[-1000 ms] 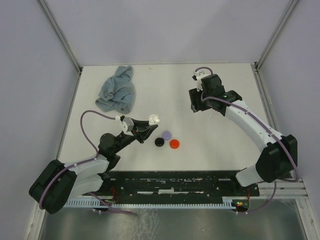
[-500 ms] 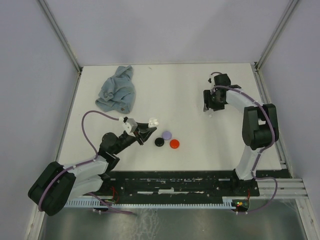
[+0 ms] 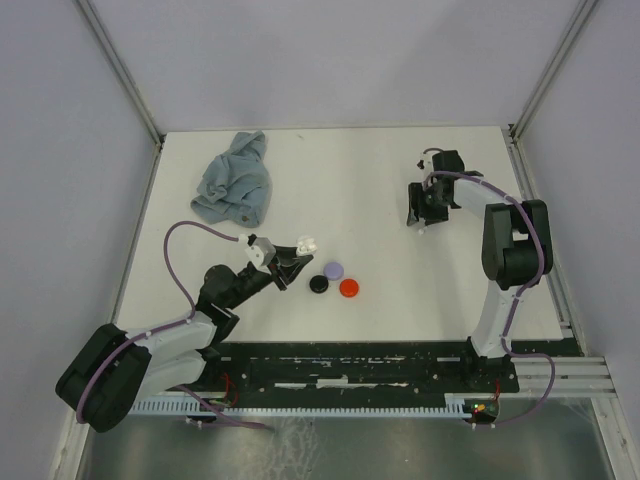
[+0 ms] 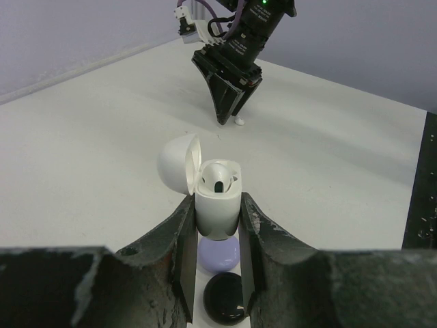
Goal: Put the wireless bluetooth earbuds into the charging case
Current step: Pick up the earbud from the center of the board.
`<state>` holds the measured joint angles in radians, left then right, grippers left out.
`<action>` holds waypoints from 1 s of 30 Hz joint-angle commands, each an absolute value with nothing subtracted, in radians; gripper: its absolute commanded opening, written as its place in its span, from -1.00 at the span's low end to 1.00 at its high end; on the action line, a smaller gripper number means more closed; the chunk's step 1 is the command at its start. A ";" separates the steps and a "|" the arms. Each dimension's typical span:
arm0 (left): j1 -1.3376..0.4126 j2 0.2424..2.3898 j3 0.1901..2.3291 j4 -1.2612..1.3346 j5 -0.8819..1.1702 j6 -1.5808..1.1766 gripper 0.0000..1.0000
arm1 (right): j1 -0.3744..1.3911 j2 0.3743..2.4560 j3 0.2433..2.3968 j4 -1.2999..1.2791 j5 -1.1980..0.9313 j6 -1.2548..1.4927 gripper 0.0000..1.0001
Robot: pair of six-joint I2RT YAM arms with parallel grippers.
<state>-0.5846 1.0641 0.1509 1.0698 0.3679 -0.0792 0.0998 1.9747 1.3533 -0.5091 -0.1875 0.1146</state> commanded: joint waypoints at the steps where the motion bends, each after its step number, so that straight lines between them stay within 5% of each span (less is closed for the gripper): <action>1: -0.583 1.042 0.167 1.095 0.375 -0.038 -0.95 | 0.096 1.970 1.346 -0.535 -0.212 0.117 0.23; 14: -0.583 1.036 0.172 1.089 0.391 -0.050 -0.95 | 0.124 1.843 1.214 -0.591 -0.256 0.179 0.13; 30: -0.583 1.034 0.174 1.092 0.400 -0.060 -0.95 | 0.175 1.887 1.349 -0.665 0.022 0.166 -0.06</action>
